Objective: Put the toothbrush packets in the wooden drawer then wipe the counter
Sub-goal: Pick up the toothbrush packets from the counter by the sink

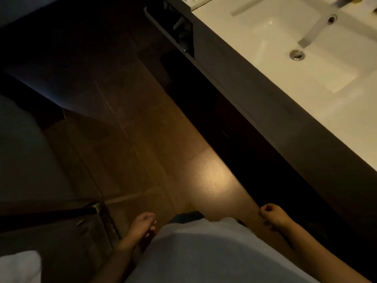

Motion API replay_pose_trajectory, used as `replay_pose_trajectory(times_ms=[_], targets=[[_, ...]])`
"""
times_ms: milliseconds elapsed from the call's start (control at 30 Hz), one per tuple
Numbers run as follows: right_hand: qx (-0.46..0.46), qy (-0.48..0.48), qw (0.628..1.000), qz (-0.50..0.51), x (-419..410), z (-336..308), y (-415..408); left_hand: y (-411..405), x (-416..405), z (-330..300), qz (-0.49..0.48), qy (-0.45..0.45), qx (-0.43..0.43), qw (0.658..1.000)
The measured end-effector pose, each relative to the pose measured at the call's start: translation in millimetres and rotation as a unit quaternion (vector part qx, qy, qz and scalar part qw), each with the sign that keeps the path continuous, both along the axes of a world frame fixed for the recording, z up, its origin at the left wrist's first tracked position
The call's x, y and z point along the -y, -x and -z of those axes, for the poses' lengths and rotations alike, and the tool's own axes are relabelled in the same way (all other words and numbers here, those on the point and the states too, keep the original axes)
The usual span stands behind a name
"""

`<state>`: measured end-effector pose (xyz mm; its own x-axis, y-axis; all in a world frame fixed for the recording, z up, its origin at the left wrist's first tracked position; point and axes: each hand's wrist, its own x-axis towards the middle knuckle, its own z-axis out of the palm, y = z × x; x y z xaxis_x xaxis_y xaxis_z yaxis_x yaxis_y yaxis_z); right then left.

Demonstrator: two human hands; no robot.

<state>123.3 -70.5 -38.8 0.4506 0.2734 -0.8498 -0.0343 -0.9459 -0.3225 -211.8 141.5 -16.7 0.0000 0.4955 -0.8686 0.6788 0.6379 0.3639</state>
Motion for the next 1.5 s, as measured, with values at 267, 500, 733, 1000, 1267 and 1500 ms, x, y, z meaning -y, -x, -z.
replay_pose_trajectory(times_ms=[267,500,733,1000,1267,1500], targets=[[0.029,0.033,0.999,-0.004,-100,-8,37,-1,-140,-14,-0.020,-0.057,0.058,0.996],[-0.011,0.015,1.000,-0.005,-240,6,5,-4,-204,12,-0.080,-0.021,0.047,0.995],[-0.040,-0.063,0.995,-0.070,-424,-22,-18,1,-286,2,-0.105,-0.032,0.024,0.994],[-0.027,-0.062,0.990,-0.124,-547,-43,-36,-24,-411,1,-0.165,-0.040,0.048,0.984],[0.006,-0.036,0.999,0.024,-593,-33,-5,-43,-589,5,0.016,-0.037,0.059,0.997],[0.009,-0.004,0.985,0.172,-598,-38,40,-111,-721,-15,0.195,-0.052,0.060,0.978]])
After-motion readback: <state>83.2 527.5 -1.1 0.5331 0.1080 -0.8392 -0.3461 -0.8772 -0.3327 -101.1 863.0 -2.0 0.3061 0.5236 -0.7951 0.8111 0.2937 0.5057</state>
